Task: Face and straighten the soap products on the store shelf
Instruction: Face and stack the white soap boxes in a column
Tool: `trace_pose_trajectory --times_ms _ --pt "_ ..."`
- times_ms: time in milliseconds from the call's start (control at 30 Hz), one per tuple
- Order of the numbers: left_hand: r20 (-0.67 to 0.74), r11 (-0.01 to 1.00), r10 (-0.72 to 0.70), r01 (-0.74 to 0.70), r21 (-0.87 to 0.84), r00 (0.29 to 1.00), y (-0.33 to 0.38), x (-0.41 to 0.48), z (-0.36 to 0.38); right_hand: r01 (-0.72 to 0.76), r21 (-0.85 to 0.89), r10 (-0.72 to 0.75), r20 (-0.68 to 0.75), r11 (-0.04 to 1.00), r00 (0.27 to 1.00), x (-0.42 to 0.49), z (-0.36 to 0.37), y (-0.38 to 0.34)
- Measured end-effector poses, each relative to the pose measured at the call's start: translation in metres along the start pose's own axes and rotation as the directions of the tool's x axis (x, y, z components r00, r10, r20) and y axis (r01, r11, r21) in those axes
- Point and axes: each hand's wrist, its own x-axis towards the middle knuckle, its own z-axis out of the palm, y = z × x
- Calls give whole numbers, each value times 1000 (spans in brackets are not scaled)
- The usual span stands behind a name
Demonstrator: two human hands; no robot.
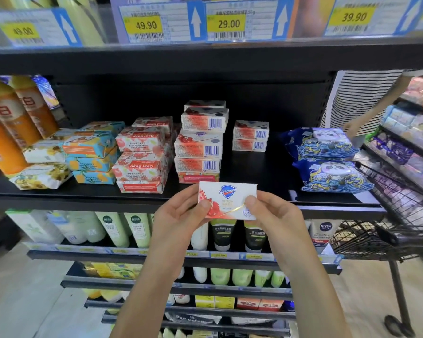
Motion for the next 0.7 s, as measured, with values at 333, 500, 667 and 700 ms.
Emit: trace_pose_trajectory --times_ms 333,500,667,700 --pt "74 995 -103 102 13 992 9 -3 1 132 -7 -131 39 991 991 -3 -4 -2" --pt "121 984 -174 177 -10 977 14 -3 0 194 -4 -193 63 981 979 -3 -6 -5" --pt "96 984 -168 173 -44 981 16 -5 0 212 23 -214 95 977 972 -4 -6 -6" --pt "90 985 -160 165 -52 983 16 -5 0 208 25 -209 99 978 973 -4 -6 -6"
